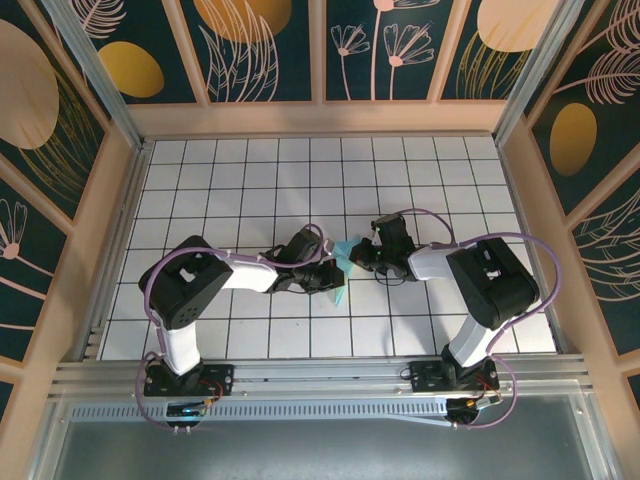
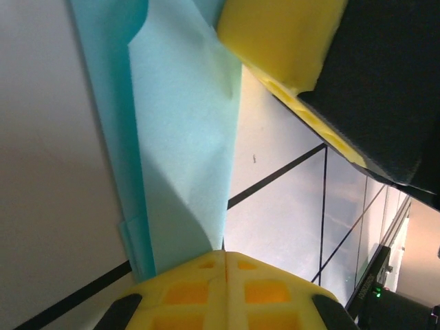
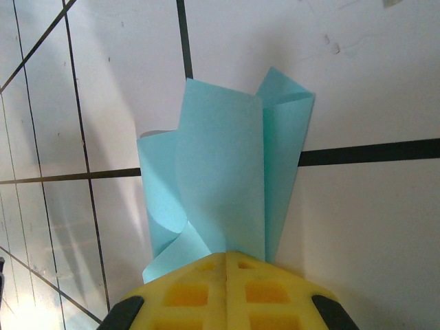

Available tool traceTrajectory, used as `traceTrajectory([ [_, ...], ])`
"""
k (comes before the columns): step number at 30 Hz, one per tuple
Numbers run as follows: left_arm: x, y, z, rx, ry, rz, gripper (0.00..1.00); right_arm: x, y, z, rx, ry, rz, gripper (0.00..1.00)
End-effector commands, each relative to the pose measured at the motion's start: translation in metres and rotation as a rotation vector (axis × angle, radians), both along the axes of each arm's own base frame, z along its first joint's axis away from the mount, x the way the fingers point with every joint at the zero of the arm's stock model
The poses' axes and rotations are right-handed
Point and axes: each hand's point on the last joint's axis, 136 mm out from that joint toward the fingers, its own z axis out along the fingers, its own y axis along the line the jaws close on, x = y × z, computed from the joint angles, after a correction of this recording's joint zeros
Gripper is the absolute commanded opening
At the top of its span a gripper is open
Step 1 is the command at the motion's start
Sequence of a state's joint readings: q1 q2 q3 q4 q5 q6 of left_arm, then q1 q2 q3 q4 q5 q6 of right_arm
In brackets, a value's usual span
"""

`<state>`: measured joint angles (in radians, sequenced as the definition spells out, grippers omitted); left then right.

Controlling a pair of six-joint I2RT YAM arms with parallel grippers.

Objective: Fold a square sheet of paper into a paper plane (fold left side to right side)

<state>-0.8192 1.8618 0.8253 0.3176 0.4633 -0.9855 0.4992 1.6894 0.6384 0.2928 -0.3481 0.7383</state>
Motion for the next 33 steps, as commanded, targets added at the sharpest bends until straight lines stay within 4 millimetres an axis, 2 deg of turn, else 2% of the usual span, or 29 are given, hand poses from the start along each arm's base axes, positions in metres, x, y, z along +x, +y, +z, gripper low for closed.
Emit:
traceTrajectory([
  [1, -0.007, 0.007, -0.016, 0.037, 0.038, 0.007, 0.00, -0.031, -0.018, -0.038, -0.100, 0.143, 0.008, 0.00],
  [7, -0.011, 0.010, -0.027, 0.062, 0.057, 0.007, 0.00, -0.031, -0.017, -0.037, -0.096, 0.140, 0.013, 0.00],
  [11, -0.013, 0.012, -0.035, 0.094, 0.061, 0.008, 0.00, -0.027, -0.013, -0.028, -0.085, 0.119, 0.021, 0.00],
  [18, -0.015, 0.025, -0.051, 0.236, 0.038, 0.006, 0.00, -0.009, -0.005, 0.014, -0.021, 0.006, 0.021, 0.00],
  [22, -0.015, 0.029, -0.056, 0.274, 0.029, 0.007, 0.00, -0.011, -0.008, 0.027, -0.005, -0.038, 0.025, 0.00],
  [28, -0.015, 0.034, -0.061, 0.319, 0.016, 0.002, 0.00, -0.027, -0.003, 0.024, 0.051, -0.038, 0.054, 0.00],
  [33, -0.015, 0.036, -0.063, 0.338, 0.013, -0.001, 0.00, -0.027, 0.005, 0.016, 0.051, -0.029, 0.074, 0.00],
])
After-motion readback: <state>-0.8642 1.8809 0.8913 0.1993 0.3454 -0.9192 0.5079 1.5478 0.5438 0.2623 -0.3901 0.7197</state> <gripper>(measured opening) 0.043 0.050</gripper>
